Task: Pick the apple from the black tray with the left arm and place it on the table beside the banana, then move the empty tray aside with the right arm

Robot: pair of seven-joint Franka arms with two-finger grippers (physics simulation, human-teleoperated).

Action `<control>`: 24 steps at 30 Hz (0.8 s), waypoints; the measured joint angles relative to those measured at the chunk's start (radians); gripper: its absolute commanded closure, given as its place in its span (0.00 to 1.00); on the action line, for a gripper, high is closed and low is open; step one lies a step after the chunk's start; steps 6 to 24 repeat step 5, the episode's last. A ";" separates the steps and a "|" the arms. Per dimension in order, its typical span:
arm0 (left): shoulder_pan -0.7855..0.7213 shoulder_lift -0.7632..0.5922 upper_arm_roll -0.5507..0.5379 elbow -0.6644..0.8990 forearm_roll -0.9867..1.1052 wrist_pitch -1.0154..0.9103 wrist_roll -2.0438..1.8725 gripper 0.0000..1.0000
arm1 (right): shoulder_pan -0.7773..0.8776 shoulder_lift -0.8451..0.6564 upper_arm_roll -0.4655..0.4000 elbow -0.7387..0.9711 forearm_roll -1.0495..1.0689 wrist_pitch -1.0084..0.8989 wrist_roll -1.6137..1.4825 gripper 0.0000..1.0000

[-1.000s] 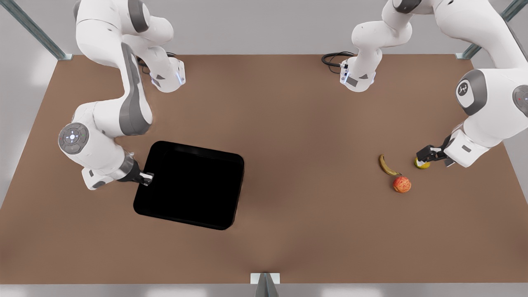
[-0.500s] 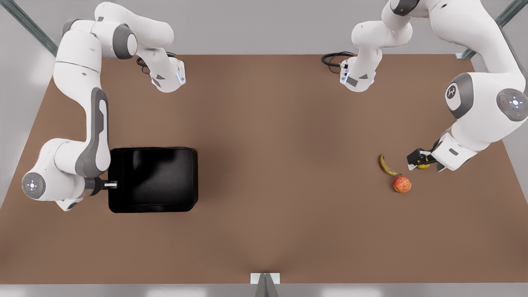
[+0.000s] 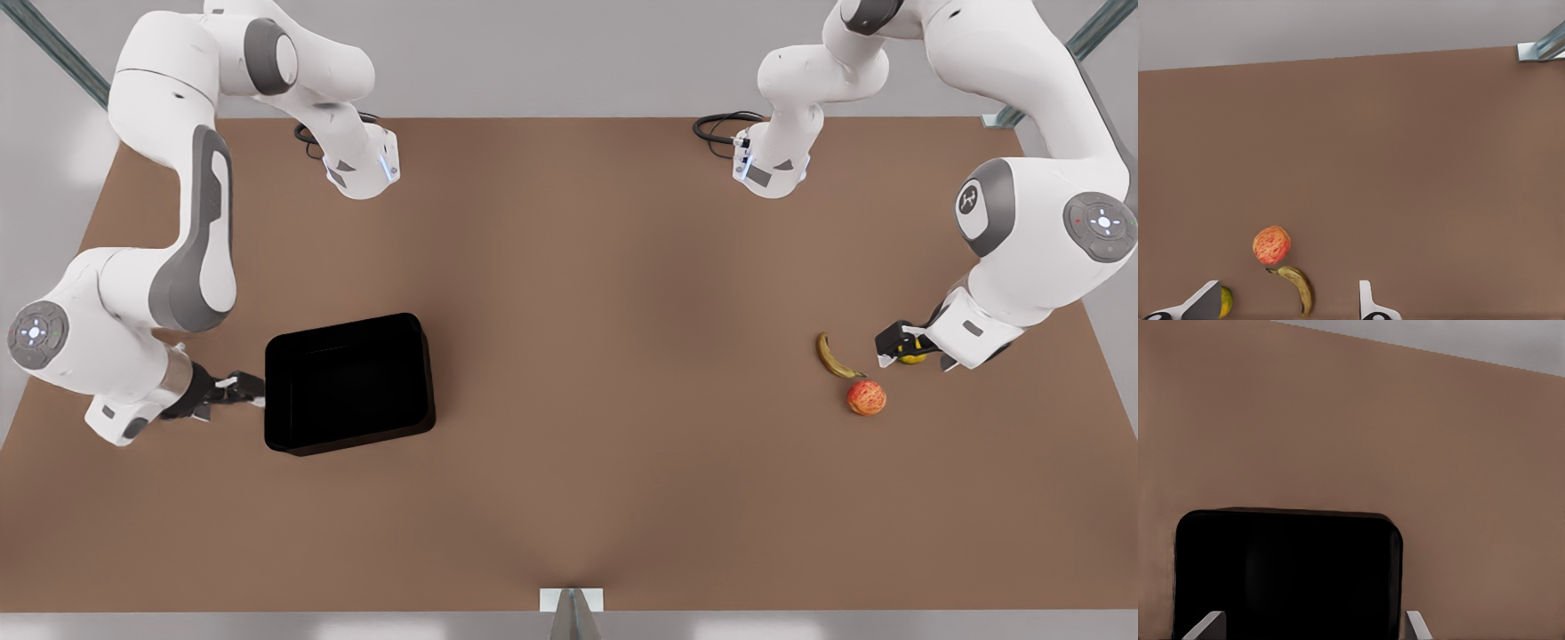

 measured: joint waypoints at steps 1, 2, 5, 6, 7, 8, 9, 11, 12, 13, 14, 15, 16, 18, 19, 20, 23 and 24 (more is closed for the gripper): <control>0.001 0.000 0.000 0.000 0.000 0.000 0.000 0.00 | 0.005 -0.006 0.002 0.002 0.000 -0.004 0.013 0.00; 0.001 0.000 0.000 0.000 0.000 0.000 0.000 0.00 | 0.007 -0.010 0.003 0.003 0.001 -0.007 0.025 0.00; 0.000 0.000 -0.001 0.000 -0.002 -0.001 0.001 0.00 | 0.008 -0.016 0.003 0.004 0.004 -0.014 0.060 0.00; 0.000 0.000 -0.001 0.000 -0.002 -0.001 0.001 0.00 | 0.008 -0.016 0.003 0.004 0.004 -0.014 0.060 0.00; 0.000 0.000 -0.001 0.000 -0.002 -0.001 0.001 0.00 | 0.008 -0.016 0.003 0.004 0.004 -0.014 0.060 0.00; 0.000 0.000 -0.001 0.000 -0.002 -0.001 0.001 0.00 | 0.008 -0.016 0.003 0.004 0.004 -0.014 0.060 0.00; 0.000 0.000 -0.001 0.000 -0.002 -0.001 0.001 0.00 | 0.008 -0.016 0.003 0.004 0.004 -0.014 0.060 0.00; 0.000 0.000 -0.001 0.000 -0.002 -0.001 0.001 0.00 | 0.008 -0.016 0.003 0.004 0.004 -0.014 0.060 0.00; 0.000 0.000 -0.001 0.000 -0.002 -0.001 0.001 0.00 | 0.008 -0.016 0.003 0.004 0.004 -0.014 0.060 0.00; 0.000 0.000 -0.001 0.000 -0.002 -0.001 0.001 0.00 | 0.008 -0.016 0.003 0.004 0.004 -0.014 0.060 0.00; 0.000 0.000 -0.001 0.000 -0.002 -0.001 0.001 0.00 | 0.008 -0.016 0.003 0.004 0.004 -0.014 0.060 0.00; 0.000 0.000 -0.001 0.000 -0.002 -0.001 0.001 0.00 | 0.008 -0.016 0.003 0.004 0.004 -0.014 0.060 0.00; 0.000 0.000 -0.001 0.000 -0.002 -0.001 0.001 0.00 | 0.008 -0.016 0.003 0.004 0.004 -0.014 0.060 0.00; 0.000 0.000 -0.001 0.000 -0.002 -0.001 0.001 0.00 | 0.008 -0.016 0.003 0.004 0.004 -0.014 0.060 0.00; 0.000 0.000 -0.001 0.000 -0.002 -0.001 0.001 0.00 | 0.008 -0.016 0.003 0.004 0.004 -0.014 0.060 0.00; 0.000 0.000 -0.001 0.000 -0.002 -0.001 0.001 0.00 | 0.008 -0.016 0.003 0.004 0.004 -0.014 0.060 0.00; 0.000 0.000 -0.001 0.000 -0.002 -0.001 0.001 0.00 | 0.008 -0.016 0.003 0.004 0.004 -0.014 0.060 0.00; 0.000 0.000 -0.001 0.000 -0.002 -0.001 0.001 0.00 | 0.008 -0.016 0.003 0.004 0.004 -0.014 0.060 0.00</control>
